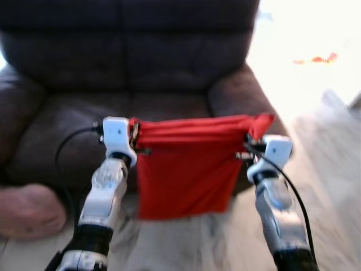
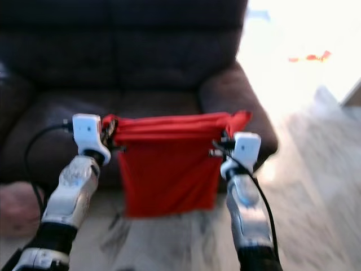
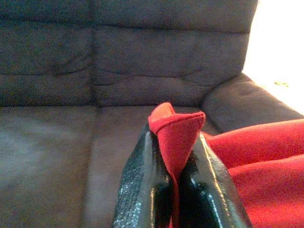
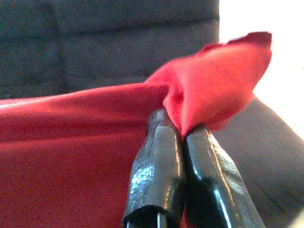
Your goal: Move the pillow to the sofa from floor
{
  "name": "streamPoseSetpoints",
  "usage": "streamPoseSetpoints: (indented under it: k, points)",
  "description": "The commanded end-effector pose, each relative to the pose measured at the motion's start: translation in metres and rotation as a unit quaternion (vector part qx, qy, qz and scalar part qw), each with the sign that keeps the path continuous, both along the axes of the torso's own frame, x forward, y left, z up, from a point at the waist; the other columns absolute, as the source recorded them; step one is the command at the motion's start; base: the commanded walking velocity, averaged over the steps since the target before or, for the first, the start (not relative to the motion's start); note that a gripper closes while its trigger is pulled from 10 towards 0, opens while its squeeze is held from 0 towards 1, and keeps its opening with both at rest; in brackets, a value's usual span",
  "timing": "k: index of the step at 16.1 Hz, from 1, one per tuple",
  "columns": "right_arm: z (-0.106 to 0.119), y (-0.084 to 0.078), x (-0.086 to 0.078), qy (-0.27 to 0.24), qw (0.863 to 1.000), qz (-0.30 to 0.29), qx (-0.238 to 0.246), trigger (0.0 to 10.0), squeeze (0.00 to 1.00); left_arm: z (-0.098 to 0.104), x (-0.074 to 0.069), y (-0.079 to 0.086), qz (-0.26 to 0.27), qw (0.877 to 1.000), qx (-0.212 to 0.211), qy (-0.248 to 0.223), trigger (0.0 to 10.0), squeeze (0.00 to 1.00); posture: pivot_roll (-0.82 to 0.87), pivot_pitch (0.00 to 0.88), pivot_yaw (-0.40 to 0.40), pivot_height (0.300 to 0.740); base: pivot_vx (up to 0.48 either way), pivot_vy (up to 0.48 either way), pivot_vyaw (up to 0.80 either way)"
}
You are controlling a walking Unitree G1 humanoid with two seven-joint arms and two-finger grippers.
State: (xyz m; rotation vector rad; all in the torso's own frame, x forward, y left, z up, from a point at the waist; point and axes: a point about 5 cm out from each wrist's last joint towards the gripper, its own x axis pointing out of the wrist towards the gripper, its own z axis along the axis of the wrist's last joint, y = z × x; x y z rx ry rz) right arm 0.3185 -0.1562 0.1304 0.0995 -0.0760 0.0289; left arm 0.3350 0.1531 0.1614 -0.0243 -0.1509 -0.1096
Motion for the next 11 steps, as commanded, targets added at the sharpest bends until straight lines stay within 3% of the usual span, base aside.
streamPoseSetpoints:
  k: [1,4,7,11]
  points:
    - [0.019,-0.004,0.002,-0.044,0.999,-0.009,0.0,10.0,0.0,0.019,0.001,0.005,0.012,0.999,0.007,-0.041,10.0,0.0,0.08,0.108,-0.005,0.74,0.292,0.0,-0.74]
    - [0.026,-0.005,0.004,-0.06,0.998,-0.009,-0.002,10.0,0.0,0.029,0.001,0.001,0.001,0.998,0.006,-0.058,10.0,0.0,0.08,0.098,-0.002,0.74,0.292,0.0,-0.72]
    - [0.033,-0.008,0.006,-0.076,0.997,-0.018,-0.007,10.0,0.0,0.047,0.002,-0.009,-0.028,0.996,0.003,-0.082,10.0,0.0,0.09,0.095,0.0,0.74,0.292,0.0,0.0]
    - [0.033,-0.008,0.006,-0.075,0.997,-0.02,-0.005,10.0,0.0,0.049,0.001,-0.014,-0.04,0.996,0.004,-0.083,10.0,0.0,0.09,0.109,0.003,0.74,0.284,0.0,0.0]
